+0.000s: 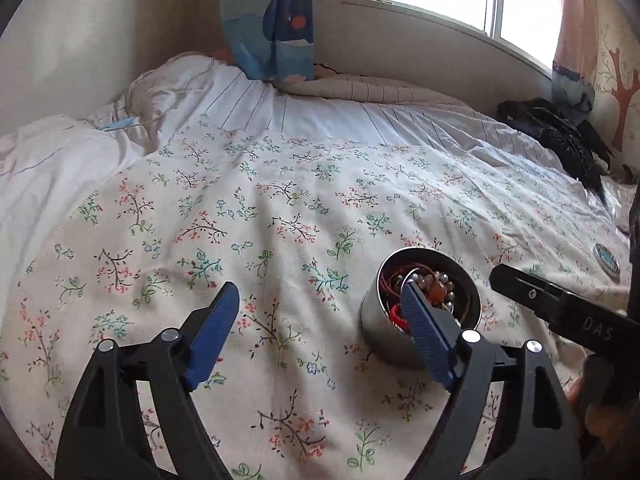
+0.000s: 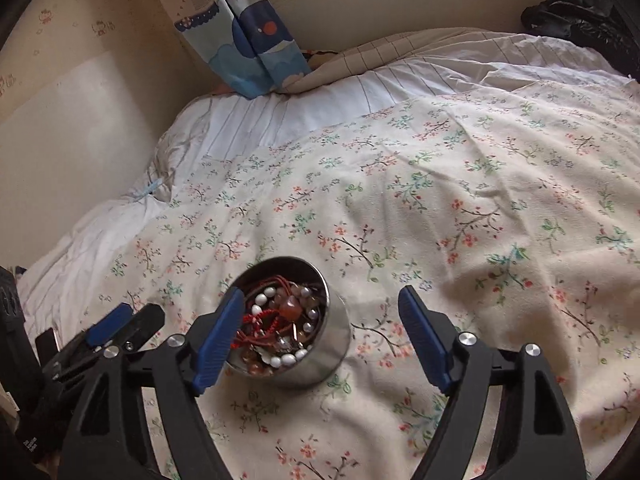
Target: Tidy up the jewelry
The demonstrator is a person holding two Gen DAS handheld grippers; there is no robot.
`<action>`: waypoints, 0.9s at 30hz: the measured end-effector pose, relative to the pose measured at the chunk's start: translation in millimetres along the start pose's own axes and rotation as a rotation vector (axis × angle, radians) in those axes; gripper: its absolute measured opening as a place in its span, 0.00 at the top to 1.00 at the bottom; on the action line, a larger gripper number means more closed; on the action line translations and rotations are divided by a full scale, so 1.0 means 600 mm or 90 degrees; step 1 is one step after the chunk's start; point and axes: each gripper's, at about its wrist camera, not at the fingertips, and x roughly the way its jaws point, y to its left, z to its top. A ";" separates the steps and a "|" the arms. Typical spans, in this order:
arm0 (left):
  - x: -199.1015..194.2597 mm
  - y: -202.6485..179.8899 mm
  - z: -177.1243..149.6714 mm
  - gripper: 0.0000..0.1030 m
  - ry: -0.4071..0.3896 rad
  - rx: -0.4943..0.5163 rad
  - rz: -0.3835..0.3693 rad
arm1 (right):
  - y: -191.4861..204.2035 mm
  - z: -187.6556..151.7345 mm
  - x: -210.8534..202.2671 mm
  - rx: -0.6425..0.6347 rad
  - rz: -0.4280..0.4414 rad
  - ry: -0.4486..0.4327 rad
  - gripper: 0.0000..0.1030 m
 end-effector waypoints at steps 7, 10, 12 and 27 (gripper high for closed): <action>-0.094 0.018 -0.062 0.07 0.002 0.008 0.016 | -0.018 -0.080 -0.116 -0.041 -0.102 -0.023 0.07; -0.131 0.020 -0.076 0.07 -0.003 -0.008 0.014 | -0.045 -0.107 -0.151 -0.002 -0.113 -0.020 0.07; -0.156 0.018 -0.085 0.07 -0.002 -0.014 0.001 | -0.059 -0.113 -0.177 0.032 -0.115 -0.038 0.07; -0.271 -0.036 -0.144 0.07 -0.028 0.060 -0.005 | -0.063 -0.169 -0.299 0.079 -0.137 -0.105 0.07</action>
